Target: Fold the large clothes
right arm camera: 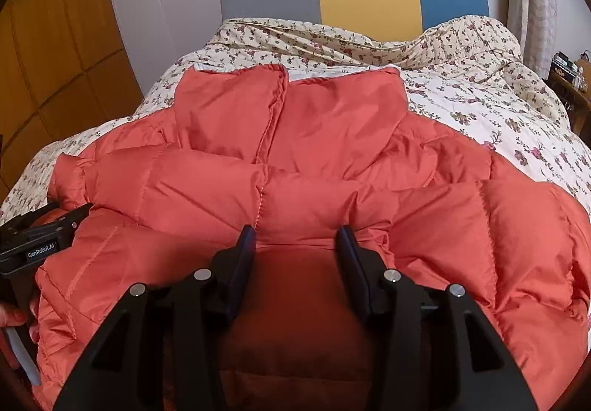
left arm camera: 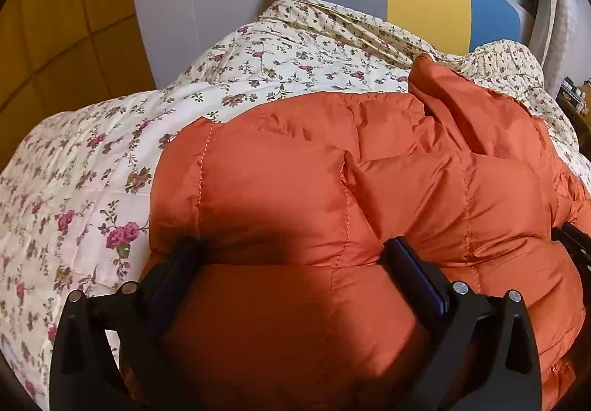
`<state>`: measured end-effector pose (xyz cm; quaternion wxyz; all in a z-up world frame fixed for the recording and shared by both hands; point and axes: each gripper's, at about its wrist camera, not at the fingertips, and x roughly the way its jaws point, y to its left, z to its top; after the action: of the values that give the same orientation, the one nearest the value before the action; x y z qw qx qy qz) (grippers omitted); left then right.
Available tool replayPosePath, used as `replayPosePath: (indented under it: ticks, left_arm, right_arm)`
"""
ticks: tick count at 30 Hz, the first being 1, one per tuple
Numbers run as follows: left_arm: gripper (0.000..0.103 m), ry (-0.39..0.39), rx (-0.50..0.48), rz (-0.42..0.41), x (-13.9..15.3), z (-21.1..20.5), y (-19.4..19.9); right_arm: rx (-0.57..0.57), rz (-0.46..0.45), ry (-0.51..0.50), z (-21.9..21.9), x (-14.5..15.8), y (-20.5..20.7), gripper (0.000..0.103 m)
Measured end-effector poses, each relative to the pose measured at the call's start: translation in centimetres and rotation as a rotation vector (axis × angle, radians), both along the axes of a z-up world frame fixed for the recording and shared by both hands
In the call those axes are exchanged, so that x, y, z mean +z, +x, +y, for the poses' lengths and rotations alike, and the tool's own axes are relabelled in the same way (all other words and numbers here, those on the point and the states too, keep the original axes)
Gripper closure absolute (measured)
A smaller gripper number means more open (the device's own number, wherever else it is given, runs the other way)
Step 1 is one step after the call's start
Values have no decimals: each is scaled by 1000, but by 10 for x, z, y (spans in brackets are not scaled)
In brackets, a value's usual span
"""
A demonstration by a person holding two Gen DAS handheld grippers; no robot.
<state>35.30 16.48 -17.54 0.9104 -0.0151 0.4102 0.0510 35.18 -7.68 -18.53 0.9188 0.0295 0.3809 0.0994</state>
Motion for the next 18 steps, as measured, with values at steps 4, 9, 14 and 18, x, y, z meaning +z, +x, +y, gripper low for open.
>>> replayPosePath:
  ticks: [4, 9, 14, 18]
  left_arm:
    - [3, 19, 5, -4, 10, 0, -16]
    - [3, -3, -20, -32, 31, 8, -69]
    - [3, -16, -30, -29, 37, 24, -134]
    - [3, 10, -21, -11, 30, 39, -177]
  right_arm:
    - [26, 42, 4, -3, 11, -10, 30]
    - [30, 64, 83, -23, 41, -55, 28]
    - [-33, 51, 190, -78, 68, -112, 28]
    - [-109, 28, 207, -129, 77, -167, 28]
